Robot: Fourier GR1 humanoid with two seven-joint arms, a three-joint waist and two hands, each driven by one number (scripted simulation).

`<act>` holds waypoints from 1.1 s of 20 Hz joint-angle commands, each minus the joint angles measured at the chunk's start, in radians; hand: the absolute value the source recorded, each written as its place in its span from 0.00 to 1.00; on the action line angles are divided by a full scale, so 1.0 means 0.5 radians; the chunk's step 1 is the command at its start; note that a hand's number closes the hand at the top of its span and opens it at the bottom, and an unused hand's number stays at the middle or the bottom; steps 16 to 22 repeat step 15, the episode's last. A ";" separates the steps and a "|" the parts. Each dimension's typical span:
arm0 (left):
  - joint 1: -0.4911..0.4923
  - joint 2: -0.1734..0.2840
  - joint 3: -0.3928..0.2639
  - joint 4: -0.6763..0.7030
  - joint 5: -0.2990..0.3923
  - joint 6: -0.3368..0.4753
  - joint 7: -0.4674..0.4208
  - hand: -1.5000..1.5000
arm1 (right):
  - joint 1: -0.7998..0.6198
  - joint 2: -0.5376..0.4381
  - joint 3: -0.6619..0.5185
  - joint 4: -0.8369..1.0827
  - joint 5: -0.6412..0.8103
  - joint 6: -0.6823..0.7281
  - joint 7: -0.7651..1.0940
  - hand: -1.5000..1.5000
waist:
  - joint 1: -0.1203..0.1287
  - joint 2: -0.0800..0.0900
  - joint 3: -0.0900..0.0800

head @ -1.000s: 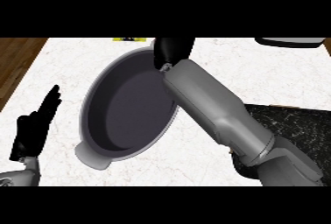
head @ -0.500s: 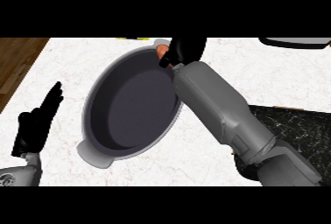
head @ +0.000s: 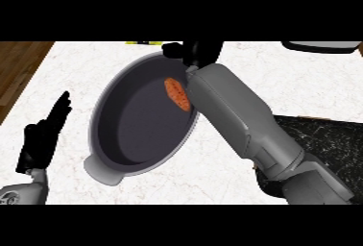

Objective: Pick the sweet potato from the tray and place it in the pot

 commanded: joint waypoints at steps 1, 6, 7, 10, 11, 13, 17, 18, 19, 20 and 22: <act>0.006 0.012 0.023 -0.002 0.011 -0.006 0.018 0.50 | 0.039 0.010 -0.028 -0.152 -0.137 -0.353 0.013 0.00 | -0.033 -0.018 0.000; 0.106 -0.005 0.063 0.048 -0.005 0.032 -0.074 0.50 | 0.216 0.010 0.059 -0.385 -0.383 -0.310 -0.117 0.00 | -0.108 -0.033 -0.001; 0.136 0.012 0.055 -0.091 0.014 0.005 0.026 0.50 | 0.255 0.011 0.000 -0.440 -0.415 -0.302 -0.215 0.00 | -0.118 -0.038 0.001; 0.323 0.047 0.099 -0.115 0.029 -0.031 -0.106 0.50 | 0.407 0.011 0.167 -0.679 -0.465 -0.368 -0.147 0.00 | -0.131 -0.050 0.000; 0.182 -0.004 0.071 -0.081 0.015 0.011 0.021 0.50 | 0.552 0.011 0.337 -0.749 -0.472 -0.476 -0.099 0.00 | -0.140 -0.048 0.000; 0.251 0.069 0.173 -0.086 0.044 -0.002 -0.053 0.50 | 0.613 0.011 0.358 -0.890 -0.301 -0.485 0.001 0.00 | -0.178 -0.063 -0.001; 0.270 0.035 0.127 -0.168 0.075 -0.047 0.045 0.50 | 0.668 0.010 0.325 -1.004 -0.169 -0.467 0.076 0.00 | -0.198 -0.067 -0.001; 0.270 0.035 0.127 -0.168 0.075 -0.047 0.045 0.50 | 0.668 0.010 0.325 -1.004 -0.169 -0.467 0.076 0.00 | -0.198 -0.067 -0.001; 0.270 0.035 0.127 -0.168 0.075 -0.047 0.045 0.50 | 0.668 0.010 0.325 -1.004 -0.169 -0.467 0.076 0.00 | -0.198 -0.067 -0.001; 0.270 0.035 0.127 -0.168 0.075 -0.047 0.045 0.50 | 0.668 0.010 0.325 -1.004 -0.169 -0.467 0.076 0.00 | -0.198 -0.067 -0.001; 0.270 0.035 0.127 -0.168 0.075 -0.047 0.045 0.50 | 0.668 0.010 0.325 -1.004 -0.169 -0.467 0.076 0.00 | -0.198 -0.067 -0.001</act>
